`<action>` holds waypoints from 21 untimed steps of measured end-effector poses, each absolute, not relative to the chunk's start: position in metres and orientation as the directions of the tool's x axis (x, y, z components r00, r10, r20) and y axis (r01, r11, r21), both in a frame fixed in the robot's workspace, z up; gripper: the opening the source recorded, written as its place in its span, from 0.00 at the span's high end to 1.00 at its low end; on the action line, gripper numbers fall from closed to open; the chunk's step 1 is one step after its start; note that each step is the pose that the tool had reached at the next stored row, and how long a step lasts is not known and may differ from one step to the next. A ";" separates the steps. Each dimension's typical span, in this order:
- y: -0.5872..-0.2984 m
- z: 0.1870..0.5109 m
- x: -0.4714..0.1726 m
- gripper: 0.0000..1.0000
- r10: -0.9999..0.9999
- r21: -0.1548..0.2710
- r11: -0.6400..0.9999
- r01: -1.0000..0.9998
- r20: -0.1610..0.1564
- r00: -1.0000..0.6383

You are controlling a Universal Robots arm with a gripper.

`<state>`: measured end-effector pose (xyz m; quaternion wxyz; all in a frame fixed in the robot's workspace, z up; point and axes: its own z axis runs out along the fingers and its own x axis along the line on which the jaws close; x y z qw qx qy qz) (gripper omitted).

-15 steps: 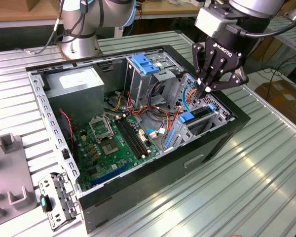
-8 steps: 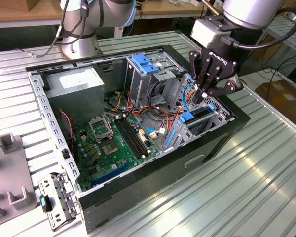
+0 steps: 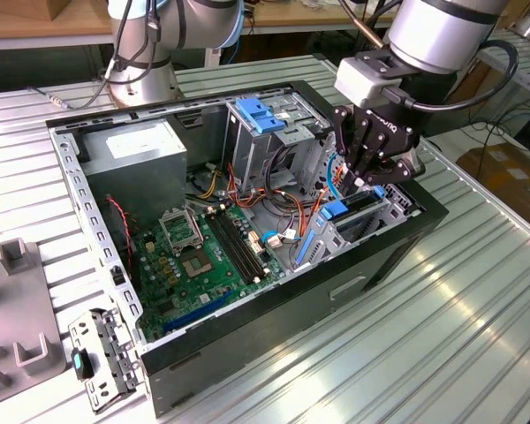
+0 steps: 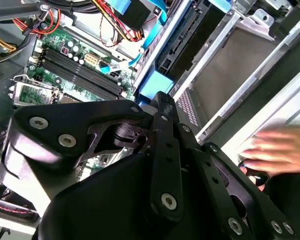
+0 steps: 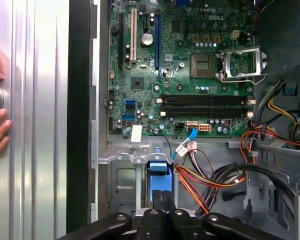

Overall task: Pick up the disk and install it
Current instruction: 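Insert the disk into the insertion slot, then insert the first disk wire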

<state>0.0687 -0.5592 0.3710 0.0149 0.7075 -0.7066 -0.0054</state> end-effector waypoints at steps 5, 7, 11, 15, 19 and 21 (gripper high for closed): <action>-0.559 0.371 0.069 0.89 -1.000 0.028 -0.001 -1.000 0.014 0.001; -0.559 0.371 0.069 0.89 -1.000 0.028 -0.001 -1.000 0.014 0.001; -0.559 0.371 0.069 0.89 -1.000 0.028 -0.001 -1.000 0.014 0.001; -0.559 0.371 0.069 0.89 -1.000 0.028 -0.001 -1.000 0.014 0.001; -0.559 0.371 0.083 0.89 -1.000 0.029 -0.001 -1.000 0.014 0.001; -0.559 0.371 0.090 0.89 -1.000 0.030 -0.001 -1.000 0.014 0.002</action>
